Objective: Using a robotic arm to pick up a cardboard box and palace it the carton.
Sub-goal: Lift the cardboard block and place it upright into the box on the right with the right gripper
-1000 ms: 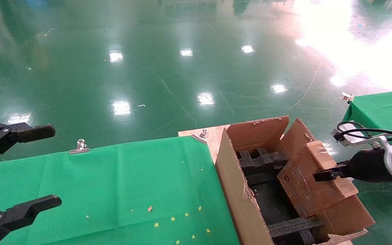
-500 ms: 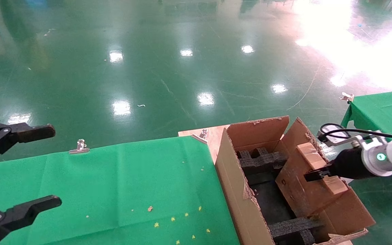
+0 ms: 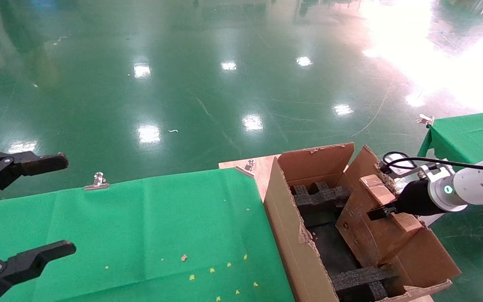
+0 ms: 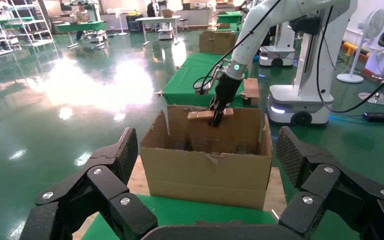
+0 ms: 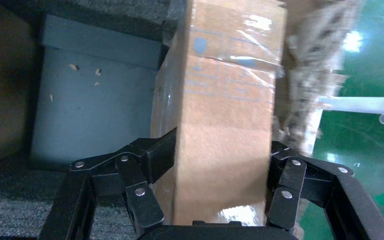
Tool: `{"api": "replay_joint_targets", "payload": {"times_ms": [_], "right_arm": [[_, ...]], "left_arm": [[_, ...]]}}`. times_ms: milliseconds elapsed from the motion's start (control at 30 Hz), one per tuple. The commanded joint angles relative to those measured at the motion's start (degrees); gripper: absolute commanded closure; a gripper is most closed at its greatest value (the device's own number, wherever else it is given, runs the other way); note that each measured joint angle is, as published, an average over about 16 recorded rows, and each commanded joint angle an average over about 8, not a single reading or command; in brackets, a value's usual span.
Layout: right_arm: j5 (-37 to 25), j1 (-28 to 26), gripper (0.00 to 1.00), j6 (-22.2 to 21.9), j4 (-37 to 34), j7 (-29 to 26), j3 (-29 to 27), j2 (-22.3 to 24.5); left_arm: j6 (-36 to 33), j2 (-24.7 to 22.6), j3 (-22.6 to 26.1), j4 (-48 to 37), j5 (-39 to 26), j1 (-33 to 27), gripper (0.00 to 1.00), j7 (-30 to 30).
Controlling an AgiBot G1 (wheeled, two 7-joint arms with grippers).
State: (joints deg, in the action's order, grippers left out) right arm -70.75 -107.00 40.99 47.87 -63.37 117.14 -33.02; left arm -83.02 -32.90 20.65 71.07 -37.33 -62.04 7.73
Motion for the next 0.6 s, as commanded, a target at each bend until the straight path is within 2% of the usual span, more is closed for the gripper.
{"api": "replay_joint_targets", "payload": {"times_ms": [33, 333, 600], "right_arm": [[0.8, 0.9, 1.00, 0.0, -1.2, 0.8, -0.2, -0.8], [2.2, 1.6, 1.00, 0.7, -2.1, 2.6, -0.8, -0.7], [0.3, -1.9, 1.00, -0.1, -1.8, 2.1, -1.0, 0.7]], "left_arm": [[0.0, 0.0, 0.0, 0.0, 0.0, 0.0, 0.00, 0.0], [0.0, 0.0, 0.0, 0.0, 0.0, 0.0, 0.00, 0.0], [0.0, 0.0, 0.0, 0.0, 0.0, 0.0, 0.00, 0.0]]}}
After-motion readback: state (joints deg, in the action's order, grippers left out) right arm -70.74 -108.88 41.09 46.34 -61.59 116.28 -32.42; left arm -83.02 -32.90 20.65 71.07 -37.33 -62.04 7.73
